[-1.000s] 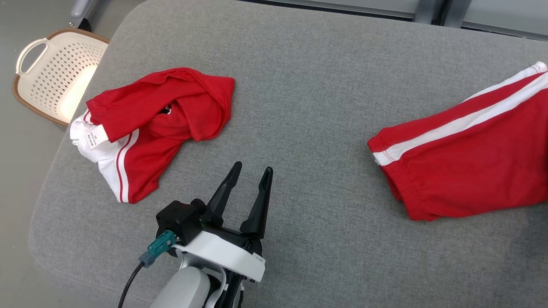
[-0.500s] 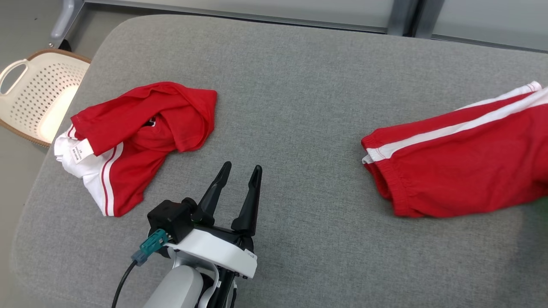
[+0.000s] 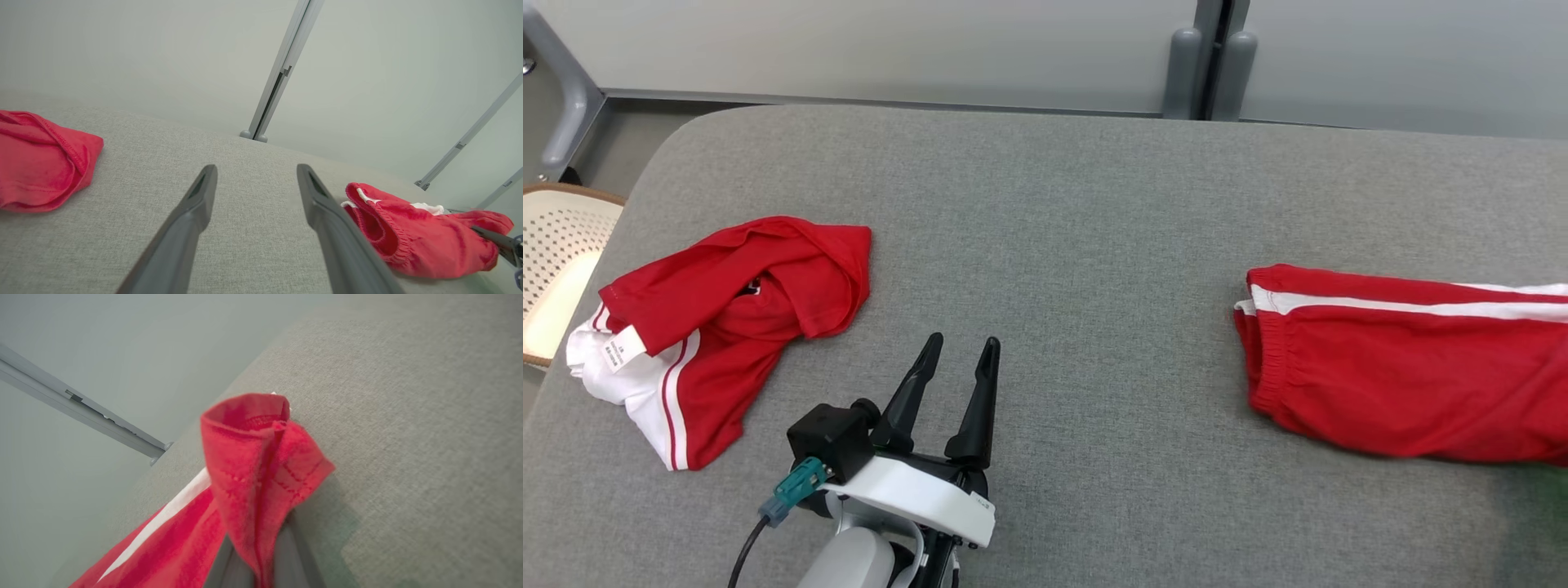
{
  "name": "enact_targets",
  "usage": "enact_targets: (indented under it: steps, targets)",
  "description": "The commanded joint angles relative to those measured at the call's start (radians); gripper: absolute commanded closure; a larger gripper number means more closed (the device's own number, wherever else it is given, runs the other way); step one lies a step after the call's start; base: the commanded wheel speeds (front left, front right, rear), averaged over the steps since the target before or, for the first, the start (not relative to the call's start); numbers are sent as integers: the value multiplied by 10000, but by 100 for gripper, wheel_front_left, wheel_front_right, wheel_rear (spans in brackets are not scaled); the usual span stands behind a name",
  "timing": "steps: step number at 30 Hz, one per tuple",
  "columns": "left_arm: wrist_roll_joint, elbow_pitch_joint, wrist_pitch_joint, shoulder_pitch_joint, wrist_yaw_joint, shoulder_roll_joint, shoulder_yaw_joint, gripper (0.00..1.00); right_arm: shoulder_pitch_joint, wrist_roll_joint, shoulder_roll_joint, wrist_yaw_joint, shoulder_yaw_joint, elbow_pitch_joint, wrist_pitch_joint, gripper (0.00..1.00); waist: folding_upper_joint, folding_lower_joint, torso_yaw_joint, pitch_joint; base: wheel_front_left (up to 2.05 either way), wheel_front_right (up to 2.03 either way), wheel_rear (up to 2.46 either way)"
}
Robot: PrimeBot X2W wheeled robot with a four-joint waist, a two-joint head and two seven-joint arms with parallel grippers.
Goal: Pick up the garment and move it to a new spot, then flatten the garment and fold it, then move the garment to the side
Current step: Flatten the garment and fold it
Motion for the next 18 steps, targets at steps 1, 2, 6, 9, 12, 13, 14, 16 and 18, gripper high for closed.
enact_targets:
  steps: [1, 2, 6, 9, 12, 13, 14, 16, 18]
  targets:
    - [-26, -5, 1, 74, -49, 43, 66, 0, 85, -129, 98, 3, -41, -104, -35, 100, 0, 0, -112, -110, 0, 0, 0]
    - [-42, -3, 1, 116, -58, 44, 81, 0, 149, -201, 116, 3, -118, -122, -74, 100, 0, 0, -129, -151, 0, 0, 0]
    - [-167, 62, 1, 290, -87, 44, 174, 0, -5, -287, 311, 3, -73, -287, -211, 100, 0, 0, -190, -312, 0, 0, 0]
    - [-368, -13, 1, 394, -173, 40, 362, 0, -128, -283, 473, 3, 301, -523, -334, 100, 0, 0, -188, -407, 0, 0, 0]
    - [-439, 20, 1, 504, -216, 43, 497, 0, -148, 224, 615, 3, 931, -988, -320, 100, 0, 0, -131, -520, 0, 0, 0]
    - [-474, 41, 1, 535, -230, 43, 525, 0, -70, 426, 617, 3, 1166, -1165, -309, 100, 0, 0, -105, -554, 0, 0, 0]
    - [-497, 73, 1, 558, -240, 43, 532, 0, 45, 643, 620, 3, 1467, -1366, -282, 100, 0, 0, -77, -586, 0, 0, 0]
    - [-505, 127, 1, 561, -252, 41, 574, 0, 453, 1581, 514, 3, 2768, -2294, -259, 100, 0, 0, 28, -691, 0, 0, 0]
    - [-515, 131, 1, 563, -244, 41, 577, 0, 582, 1822, 474, 3, 3082, -2495, -255, 100, 0, 0, 55, -711, 0, 0, 0]
